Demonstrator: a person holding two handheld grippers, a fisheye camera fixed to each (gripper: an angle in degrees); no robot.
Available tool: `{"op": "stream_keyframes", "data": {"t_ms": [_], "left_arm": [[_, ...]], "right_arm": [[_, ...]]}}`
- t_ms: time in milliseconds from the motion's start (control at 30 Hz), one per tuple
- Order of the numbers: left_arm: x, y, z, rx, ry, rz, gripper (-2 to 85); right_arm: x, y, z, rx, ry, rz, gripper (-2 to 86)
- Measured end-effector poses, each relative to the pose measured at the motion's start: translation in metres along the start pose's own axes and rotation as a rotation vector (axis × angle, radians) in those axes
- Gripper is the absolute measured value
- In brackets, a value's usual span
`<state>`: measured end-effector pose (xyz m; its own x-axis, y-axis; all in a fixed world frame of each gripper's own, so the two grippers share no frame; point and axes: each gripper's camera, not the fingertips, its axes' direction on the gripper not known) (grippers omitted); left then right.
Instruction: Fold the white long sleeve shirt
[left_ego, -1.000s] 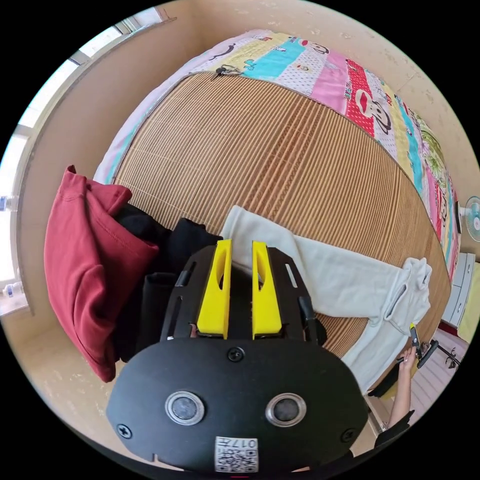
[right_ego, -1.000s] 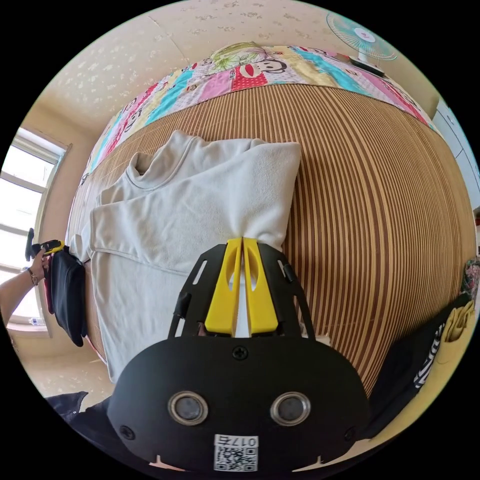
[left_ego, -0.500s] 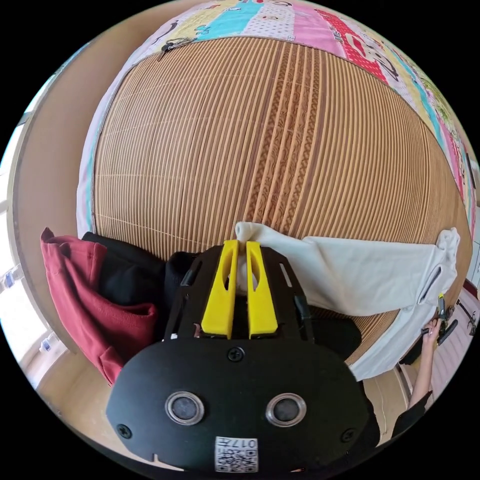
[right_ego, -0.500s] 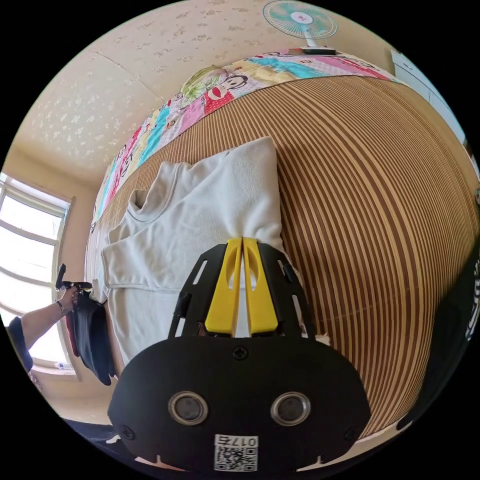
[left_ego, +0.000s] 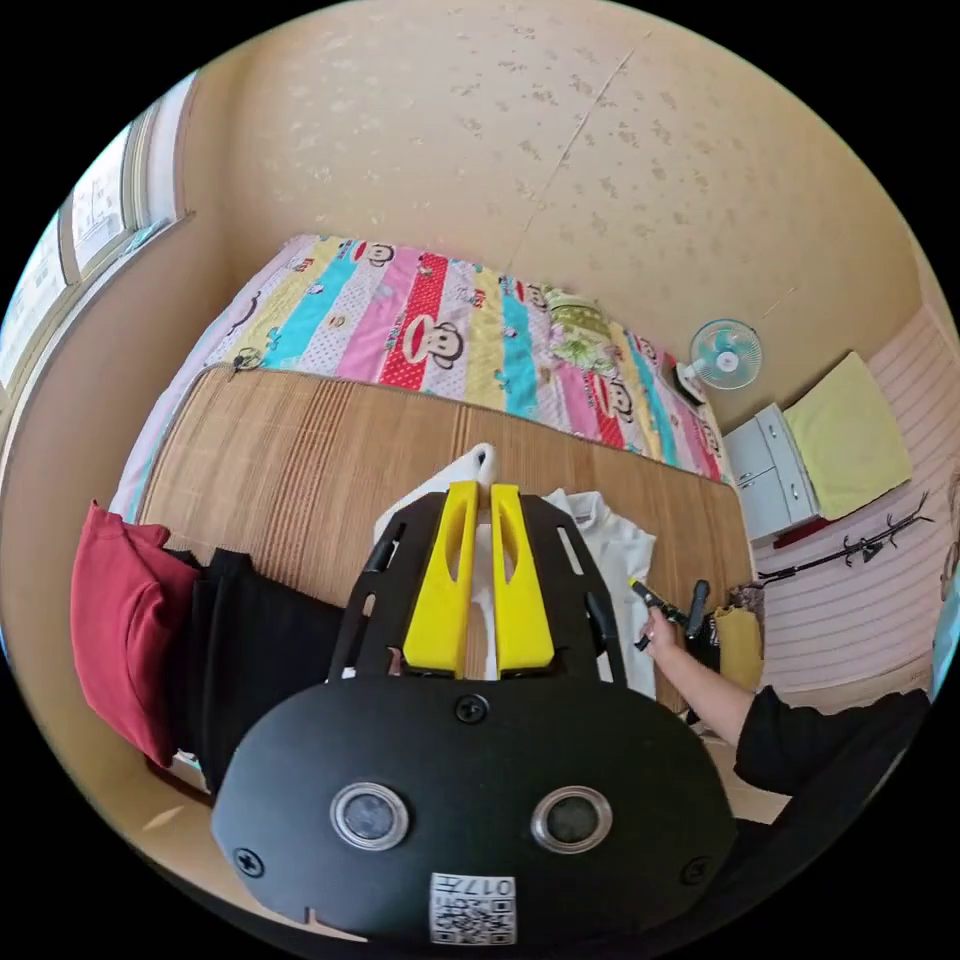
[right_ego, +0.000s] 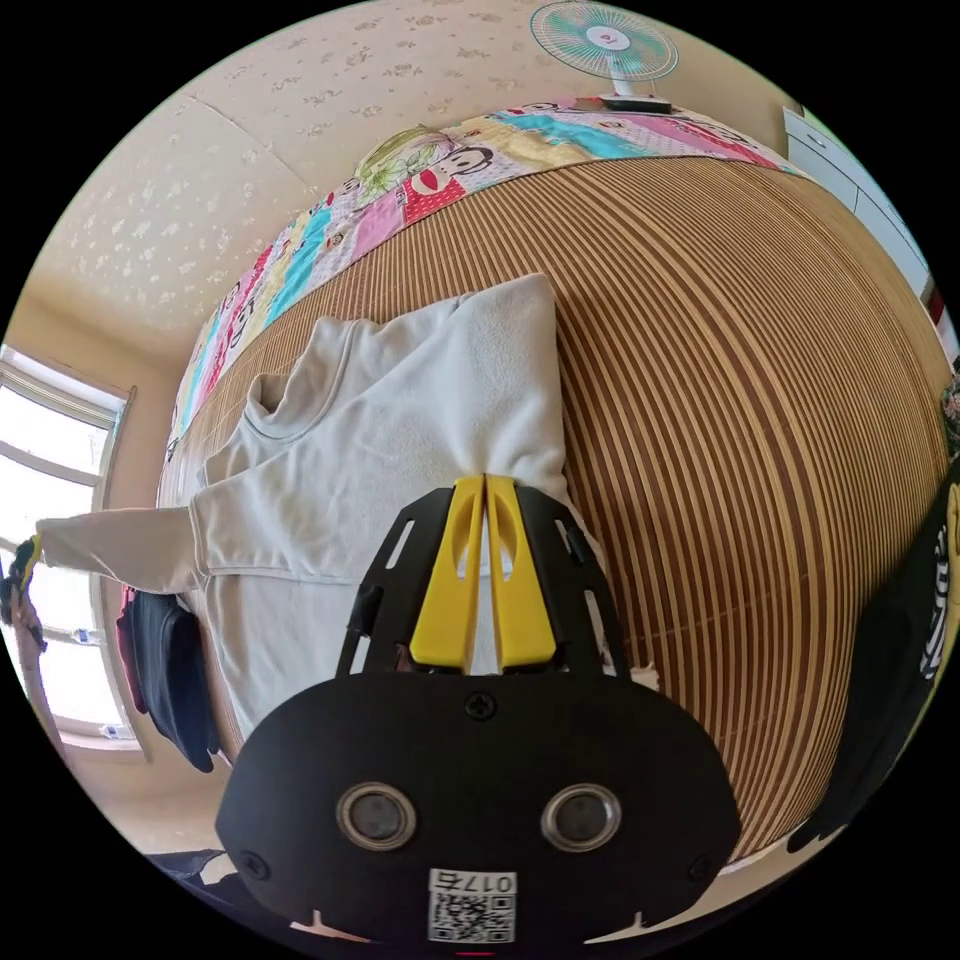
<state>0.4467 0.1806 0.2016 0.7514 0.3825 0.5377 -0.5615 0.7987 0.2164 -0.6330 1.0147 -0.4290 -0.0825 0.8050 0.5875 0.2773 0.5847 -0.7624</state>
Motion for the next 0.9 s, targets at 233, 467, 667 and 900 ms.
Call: {"op": "stream_keyframes", "data": {"t_ms": [233,467,667,900], "left_arm": [[0.185,0.041,0.142,-0.077,0.551,0.07,4.0],[0.134,0.147,0.209,-0.281,0.391,-0.069,6.4],[0.038,0.217,0.228,-0.366,0.199,-0.248,7.0],[-0.008,0.235,0.242,-0.365,0.018,-0.234,7.9]], "right_arm": [[0.023,-0.015,-0.056,-0.042,-0.13,0.023,1.3],[0.065,0.014,-0.105,-0.055,-0.579,-0.001,9.3],[0.11,0.023,-0.133,0.082,-0.763,0.173,12.1],[0.036,-0.042,-0.192,0.088,-0.435,0.0,10.0]]}}
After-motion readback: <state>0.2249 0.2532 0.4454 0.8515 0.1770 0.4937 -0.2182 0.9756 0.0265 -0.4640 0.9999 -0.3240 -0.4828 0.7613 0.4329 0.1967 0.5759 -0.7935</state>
